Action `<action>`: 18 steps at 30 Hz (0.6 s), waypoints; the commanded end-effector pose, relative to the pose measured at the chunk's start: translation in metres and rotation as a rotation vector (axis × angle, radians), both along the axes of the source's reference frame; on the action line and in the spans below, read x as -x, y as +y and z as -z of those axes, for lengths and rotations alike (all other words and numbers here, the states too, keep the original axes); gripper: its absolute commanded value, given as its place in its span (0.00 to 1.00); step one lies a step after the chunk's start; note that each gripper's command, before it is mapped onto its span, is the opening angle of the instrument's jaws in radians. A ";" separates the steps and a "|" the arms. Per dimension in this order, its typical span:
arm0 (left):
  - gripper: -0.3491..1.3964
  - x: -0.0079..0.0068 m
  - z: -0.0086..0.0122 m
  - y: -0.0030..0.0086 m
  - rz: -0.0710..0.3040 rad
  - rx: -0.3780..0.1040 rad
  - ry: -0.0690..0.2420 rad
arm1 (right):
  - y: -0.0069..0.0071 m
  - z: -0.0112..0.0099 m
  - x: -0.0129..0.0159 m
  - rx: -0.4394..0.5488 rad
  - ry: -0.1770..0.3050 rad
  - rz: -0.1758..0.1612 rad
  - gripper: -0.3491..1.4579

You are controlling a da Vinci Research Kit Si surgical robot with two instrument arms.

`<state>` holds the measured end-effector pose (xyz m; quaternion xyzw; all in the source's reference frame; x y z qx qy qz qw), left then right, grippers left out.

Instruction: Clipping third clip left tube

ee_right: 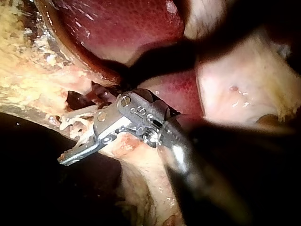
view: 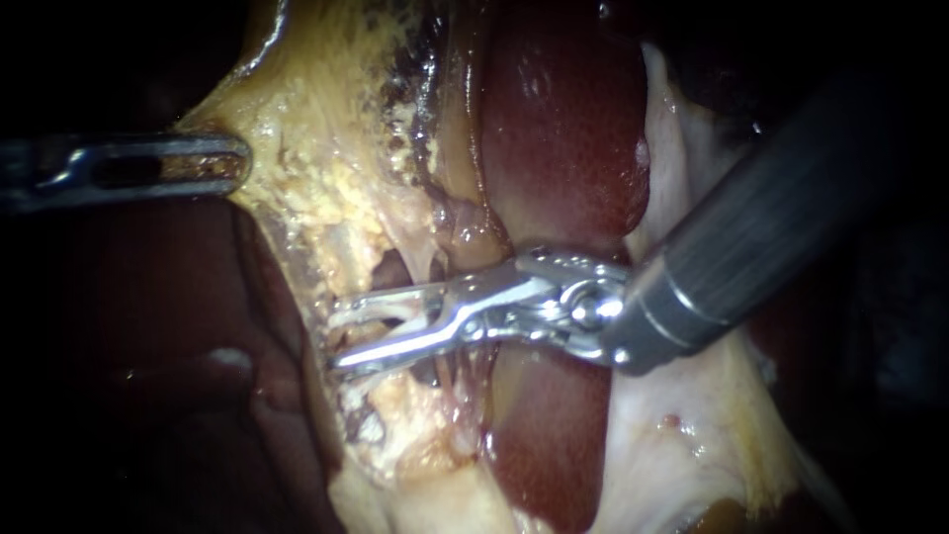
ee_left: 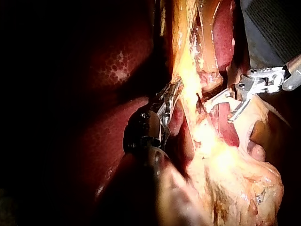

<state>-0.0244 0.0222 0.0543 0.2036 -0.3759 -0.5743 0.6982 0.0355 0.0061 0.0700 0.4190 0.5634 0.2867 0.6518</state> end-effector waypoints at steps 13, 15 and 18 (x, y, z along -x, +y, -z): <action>0.00 -0.0001 0.0005 0.0000 0.003 -0.001 0.003 | 0.0004 -0.0036 0.0012 0.007 -0.013 -0.012 0.51; 0.00 -0.0001 0.0005 0.0000 0.003 -0.001 0.004 | 0.0000 -0.0046 0.0011 0.015 -0.024 -0.006 0.51; 0.00 -0.0001 0.0006 0.0000 0.004 -0.001 0.004 | -0.0007 -0.0062 0.0006 0.027 -0.038 0.002 0.51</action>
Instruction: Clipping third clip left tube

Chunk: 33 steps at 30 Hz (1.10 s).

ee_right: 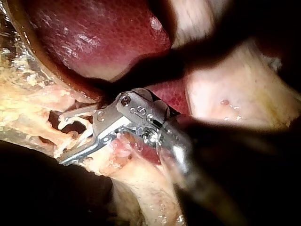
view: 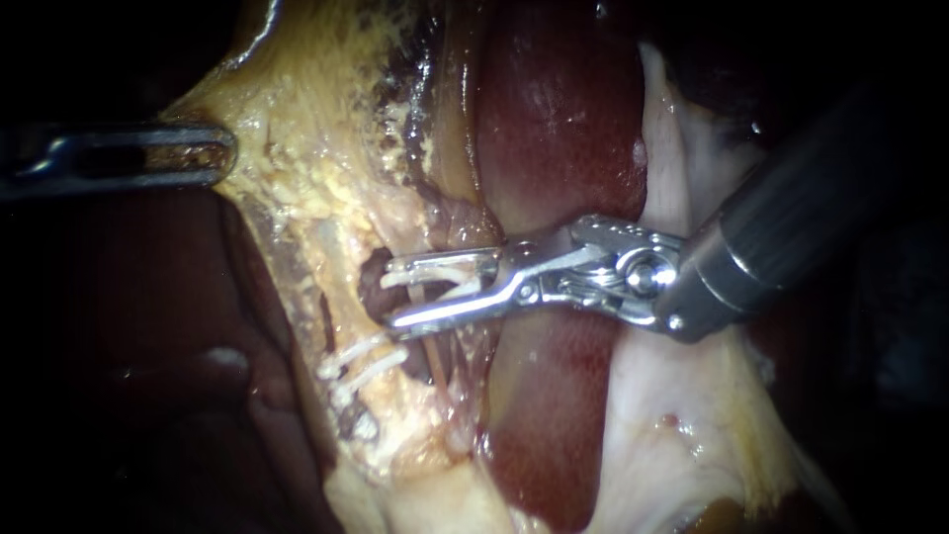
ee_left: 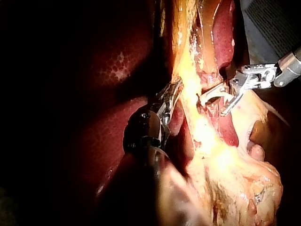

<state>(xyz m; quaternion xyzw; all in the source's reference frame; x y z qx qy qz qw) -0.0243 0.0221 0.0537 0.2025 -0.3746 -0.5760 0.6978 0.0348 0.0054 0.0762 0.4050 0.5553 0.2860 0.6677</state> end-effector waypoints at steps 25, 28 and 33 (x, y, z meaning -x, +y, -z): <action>0.00 0.0005 0.0003 -0.0002 0.004 0.000 0.003 | -0.0032 -0.0001 -0.0036 -0.028 0.082 0.145 0.51; 0.00 0.0005 0.0003 -0.0002 0.004 0.000 0.003 | -0.0034 0.0007 -0.0037 -0.051 0.118 0.152 0.51; 0.00 0.0005 0.0003 -0.0002 0.004 0.000 0.002 | -0.0034 0.0011 -0.0040 -0.081 0.157 0.157 0.51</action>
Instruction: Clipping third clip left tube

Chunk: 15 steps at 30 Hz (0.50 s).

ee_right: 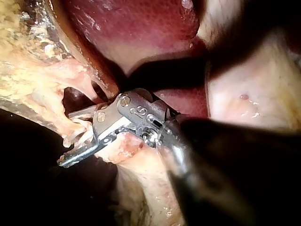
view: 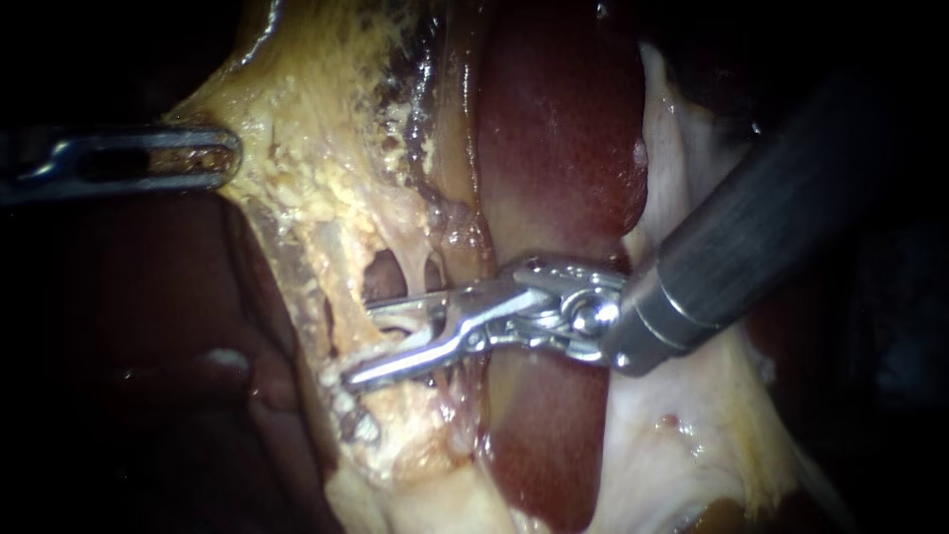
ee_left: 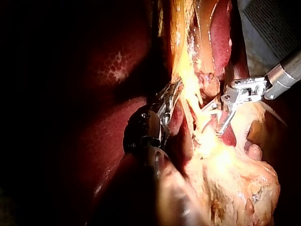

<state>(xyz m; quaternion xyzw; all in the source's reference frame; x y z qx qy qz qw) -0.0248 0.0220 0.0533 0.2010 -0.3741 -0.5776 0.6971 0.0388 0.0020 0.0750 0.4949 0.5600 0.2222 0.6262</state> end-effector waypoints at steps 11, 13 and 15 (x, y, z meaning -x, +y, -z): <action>0.00 0.0003 -0.0002 0.0001 0.000 0.000 0.000 | -0.0003 -0.0002 -0.0018 -0.089 0.072 0.003 0.51; 0.00 0.0004 -0.0003 0.0001 0.001 0.001 0.000 | -0.0006 -0.0002 -0.0027 -0.101 0.090 0.014 0.51; 0.00 0.0004 -0.0003 0.0001 0.001 0.001 0.000 | -0.0012 -0.0001 -0.0037 -0.117 0.102 0.031 0.51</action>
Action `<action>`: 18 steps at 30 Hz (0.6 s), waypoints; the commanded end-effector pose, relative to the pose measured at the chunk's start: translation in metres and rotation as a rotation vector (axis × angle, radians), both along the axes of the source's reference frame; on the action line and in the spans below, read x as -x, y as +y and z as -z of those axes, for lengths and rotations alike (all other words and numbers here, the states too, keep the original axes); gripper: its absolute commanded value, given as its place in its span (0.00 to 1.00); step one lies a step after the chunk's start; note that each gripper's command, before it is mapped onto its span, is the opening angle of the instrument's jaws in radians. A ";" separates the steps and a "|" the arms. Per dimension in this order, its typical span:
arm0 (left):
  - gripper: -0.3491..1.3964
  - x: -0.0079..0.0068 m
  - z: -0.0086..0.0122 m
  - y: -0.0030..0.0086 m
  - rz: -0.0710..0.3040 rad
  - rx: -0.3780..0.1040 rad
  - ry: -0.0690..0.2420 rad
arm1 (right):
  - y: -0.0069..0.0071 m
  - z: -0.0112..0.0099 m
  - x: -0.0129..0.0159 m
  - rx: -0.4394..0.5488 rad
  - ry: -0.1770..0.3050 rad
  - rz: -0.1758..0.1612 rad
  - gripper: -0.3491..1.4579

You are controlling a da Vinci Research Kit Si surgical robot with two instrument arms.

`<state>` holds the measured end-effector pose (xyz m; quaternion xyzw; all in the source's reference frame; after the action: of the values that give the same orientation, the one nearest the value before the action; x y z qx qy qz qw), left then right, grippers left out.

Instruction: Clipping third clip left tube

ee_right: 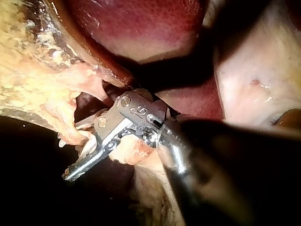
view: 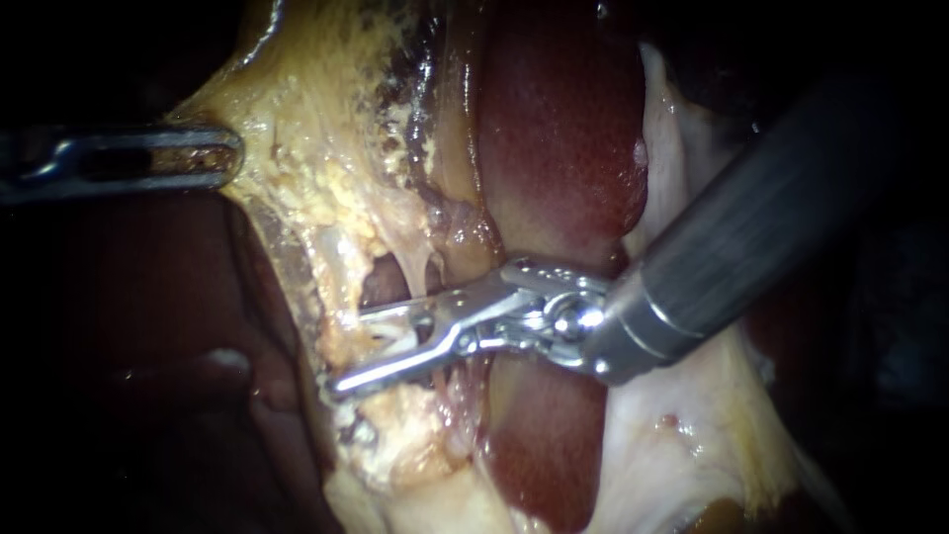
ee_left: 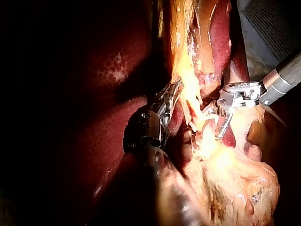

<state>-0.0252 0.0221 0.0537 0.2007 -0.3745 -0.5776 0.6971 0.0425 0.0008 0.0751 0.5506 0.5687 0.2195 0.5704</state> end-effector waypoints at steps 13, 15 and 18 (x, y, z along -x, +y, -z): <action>0.00 0.0001 -0.0005 0.0003 -0.001 0.000 0.000 | -0.0008 0.0007 -0.0019 -0.058 0.033 -0.003 0.50; 0.00 0.0002 -0.0005 0.0003 0.000 0.000 0.000 | -0.0010 0.0004 -0.0024 -0.081 0.043 -0.012 0.50; 0.00 0.0002 -0.0005 0.0003 0.000 0.000 0.000 | -0.0011 0.0002 -0.0029 -0.093 0.045 -0.014 0.50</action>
<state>-0.0254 0.0224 0.0541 0.2009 -0.3745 -0.5776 0.6970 0.0454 -0.0003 0.0750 0.5774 0.5742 0.2378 0.5295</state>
